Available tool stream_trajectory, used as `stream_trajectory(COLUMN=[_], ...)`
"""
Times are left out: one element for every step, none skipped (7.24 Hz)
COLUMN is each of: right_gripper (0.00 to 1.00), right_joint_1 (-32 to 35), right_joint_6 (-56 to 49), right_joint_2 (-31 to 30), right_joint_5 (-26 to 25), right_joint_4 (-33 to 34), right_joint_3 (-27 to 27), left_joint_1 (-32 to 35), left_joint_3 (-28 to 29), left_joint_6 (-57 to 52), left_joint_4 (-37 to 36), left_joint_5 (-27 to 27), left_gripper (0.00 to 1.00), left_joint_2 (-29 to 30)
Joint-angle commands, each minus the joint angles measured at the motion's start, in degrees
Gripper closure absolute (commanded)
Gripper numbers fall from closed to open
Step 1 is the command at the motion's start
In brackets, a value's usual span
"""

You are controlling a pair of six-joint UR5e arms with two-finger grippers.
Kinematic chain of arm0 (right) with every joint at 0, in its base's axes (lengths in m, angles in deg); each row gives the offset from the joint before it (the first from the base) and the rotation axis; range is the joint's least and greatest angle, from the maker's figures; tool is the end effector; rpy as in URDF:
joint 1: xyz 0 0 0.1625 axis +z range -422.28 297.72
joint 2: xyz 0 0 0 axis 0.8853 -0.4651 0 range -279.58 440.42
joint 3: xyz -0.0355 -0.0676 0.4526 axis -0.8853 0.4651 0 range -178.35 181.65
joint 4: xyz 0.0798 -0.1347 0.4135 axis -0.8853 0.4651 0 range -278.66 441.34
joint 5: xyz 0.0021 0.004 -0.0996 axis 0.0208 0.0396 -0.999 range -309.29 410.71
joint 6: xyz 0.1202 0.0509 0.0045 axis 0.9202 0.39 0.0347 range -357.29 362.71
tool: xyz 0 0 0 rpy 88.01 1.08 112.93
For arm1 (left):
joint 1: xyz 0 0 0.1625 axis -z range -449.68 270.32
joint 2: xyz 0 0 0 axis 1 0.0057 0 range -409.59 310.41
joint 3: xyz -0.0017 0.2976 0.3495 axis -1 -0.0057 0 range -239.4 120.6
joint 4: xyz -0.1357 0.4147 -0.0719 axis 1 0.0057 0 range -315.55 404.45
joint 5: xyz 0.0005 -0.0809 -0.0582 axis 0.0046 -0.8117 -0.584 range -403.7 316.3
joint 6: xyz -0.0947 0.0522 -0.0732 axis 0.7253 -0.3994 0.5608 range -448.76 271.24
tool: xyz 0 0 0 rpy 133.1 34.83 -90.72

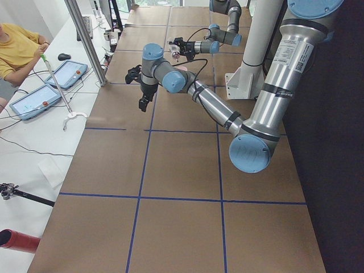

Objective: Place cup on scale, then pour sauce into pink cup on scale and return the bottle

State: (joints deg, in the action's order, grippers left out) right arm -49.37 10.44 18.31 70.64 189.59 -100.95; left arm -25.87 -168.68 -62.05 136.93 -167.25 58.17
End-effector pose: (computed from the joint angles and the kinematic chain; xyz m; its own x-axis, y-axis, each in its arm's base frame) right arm -0.5709 -0.3936 0.2979 0.5405 -0.2226 -0.8114 0.8371 0.2391 0.4920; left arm 0.2200 -0.5857 0.3663 0.6824 0.2994 -0.6669 -0.0378 0.9255 0.3768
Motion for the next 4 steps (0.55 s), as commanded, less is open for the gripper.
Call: stream_trajectory(right_gripper=[1.00,1.00,1.00,1.00], right_joint_1=[0.01,-0.08,-0.08,-0.17], right_joint_6=[0.01,0.44,1.66,6.03], right_joint_2=[-0.72,-1.07,-1.77,-1.95], right_joint_5=[-0.06,-0.06,0.20,0.55], right_joint_4=[-0.05,-0.05,-0.14,-0.14], right_joint_3=[-0.67,-1.80,-2.86,-2.96], left_joint_1=[0.00,0.00,0.00,0.00], left_joint_3=[0.03,-0.06,-0.06,-0.06], left_joint_6=[0.01,0.01,0.01,0.01], left_joint_4=[0.07,0.07,0.16,0.16], left_joint_5=[-0.47,-0.47,-0.47,-0.38], left_gripper=[0.20,0.20,0.20,0.20], left_joint_2=[0.00,0.00,0.00,0.35])
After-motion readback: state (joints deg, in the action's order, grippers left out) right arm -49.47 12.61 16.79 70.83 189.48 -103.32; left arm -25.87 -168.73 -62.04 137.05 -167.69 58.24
